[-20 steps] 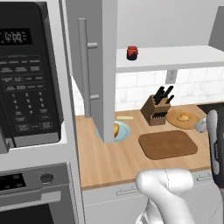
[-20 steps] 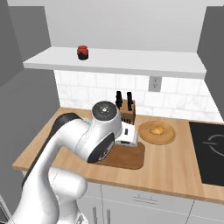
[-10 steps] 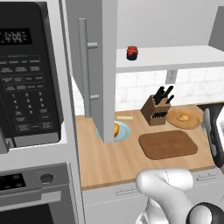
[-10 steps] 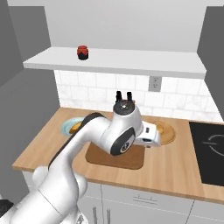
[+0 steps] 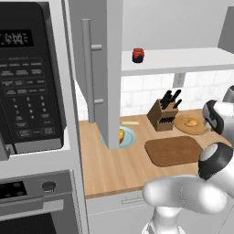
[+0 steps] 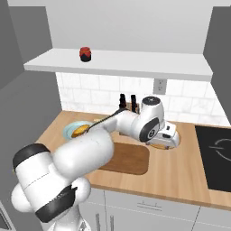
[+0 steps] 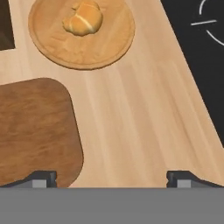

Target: From the different types of pastries on the counter, select a croissant and place it on the cutting board. Then retrieve a jar of jam from the cabinet and place it alongside the croissant on the cutting board.

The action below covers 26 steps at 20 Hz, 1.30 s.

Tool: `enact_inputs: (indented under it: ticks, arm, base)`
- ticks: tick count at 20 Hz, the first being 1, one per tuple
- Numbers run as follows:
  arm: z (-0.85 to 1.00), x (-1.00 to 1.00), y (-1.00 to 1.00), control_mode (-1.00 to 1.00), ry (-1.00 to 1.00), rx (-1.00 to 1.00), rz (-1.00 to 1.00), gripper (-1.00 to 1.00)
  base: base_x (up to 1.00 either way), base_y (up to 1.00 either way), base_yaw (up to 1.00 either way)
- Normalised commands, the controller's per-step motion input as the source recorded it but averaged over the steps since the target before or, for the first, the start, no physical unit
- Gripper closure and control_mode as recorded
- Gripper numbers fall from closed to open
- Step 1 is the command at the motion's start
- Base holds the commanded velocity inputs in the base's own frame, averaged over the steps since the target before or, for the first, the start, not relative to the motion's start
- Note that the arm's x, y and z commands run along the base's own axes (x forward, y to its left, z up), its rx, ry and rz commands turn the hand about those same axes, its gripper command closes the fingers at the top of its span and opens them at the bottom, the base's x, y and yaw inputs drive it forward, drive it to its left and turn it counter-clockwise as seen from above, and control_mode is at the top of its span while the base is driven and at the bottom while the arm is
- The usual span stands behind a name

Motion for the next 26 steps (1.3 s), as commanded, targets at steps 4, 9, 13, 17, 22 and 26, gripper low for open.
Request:
enact_inputs:
  ticks: [4,9,13,17,22,26]
  arm:
    - [-0.25,0.72,-0.32,-1.00,0.00,0.16,-0.06,-1.00]
    - [0.00,0.26,0.00,-1.00,0.00,0.00,0.00,-1.00]
    - [-0.27,0.85,0.00,-1.00,-0.08,0.05,0.04,-1.00]
    - [-0.40,0.74,-0.02,-1.00,-0.18,0.04,0.15,-1.00]
    - [-0.11,0.32,-0.25,-1.00,-0.03,-0.01,0.14,-1.00]
    - [0.00,0.02,-0.06,-1.00,0.00,-0.01,-0.01,-1.00]
  base:
    - [0.00,0.00,0.00]
    - [0.00,0.00,0.00]
    - [0.00,0.00,0.00]
    - [0.00,0.00,0.00]
    - [0.00,0.00,0.00]
    - [0.00,0.00,0.00]
